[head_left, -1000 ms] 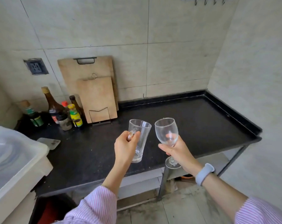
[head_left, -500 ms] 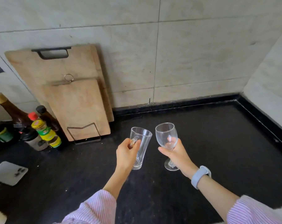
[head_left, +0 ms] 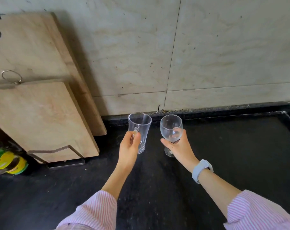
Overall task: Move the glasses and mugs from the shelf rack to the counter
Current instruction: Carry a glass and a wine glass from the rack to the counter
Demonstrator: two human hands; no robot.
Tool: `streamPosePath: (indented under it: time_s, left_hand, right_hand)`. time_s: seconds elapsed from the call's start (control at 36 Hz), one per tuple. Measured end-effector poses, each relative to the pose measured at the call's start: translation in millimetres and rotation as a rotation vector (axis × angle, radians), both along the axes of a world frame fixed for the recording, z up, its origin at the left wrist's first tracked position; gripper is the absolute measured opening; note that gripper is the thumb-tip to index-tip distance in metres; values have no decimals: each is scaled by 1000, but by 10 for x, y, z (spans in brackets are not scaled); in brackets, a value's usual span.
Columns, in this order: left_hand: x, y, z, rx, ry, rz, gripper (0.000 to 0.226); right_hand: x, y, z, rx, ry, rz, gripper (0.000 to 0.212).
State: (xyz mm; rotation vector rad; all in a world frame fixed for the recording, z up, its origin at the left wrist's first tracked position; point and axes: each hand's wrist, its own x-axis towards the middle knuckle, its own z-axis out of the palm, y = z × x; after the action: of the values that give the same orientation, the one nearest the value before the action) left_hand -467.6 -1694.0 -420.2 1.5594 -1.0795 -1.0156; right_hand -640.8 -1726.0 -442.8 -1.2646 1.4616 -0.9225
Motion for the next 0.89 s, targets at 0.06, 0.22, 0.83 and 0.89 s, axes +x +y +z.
streamPosePath:
  time_s: [0.06,0.22,0.83,0.89]
  left_hand:
    - [10,-95,-50,-13,6,-7,16]
    - [6,-248,-193,-24,19,-20,14]
    - [133,-380,-496,21,-355,-24,23]
    - [121,-388,-488,33,-403,-20,25]
  right_hand:
    - [6,-101,-39,-4,-14,9,56]
    - [25,-338,-98,4,-48,23,62]
    - [129,-680,-208,37,23,26,61]
    - [132,-676,-196,53,20,31,64]
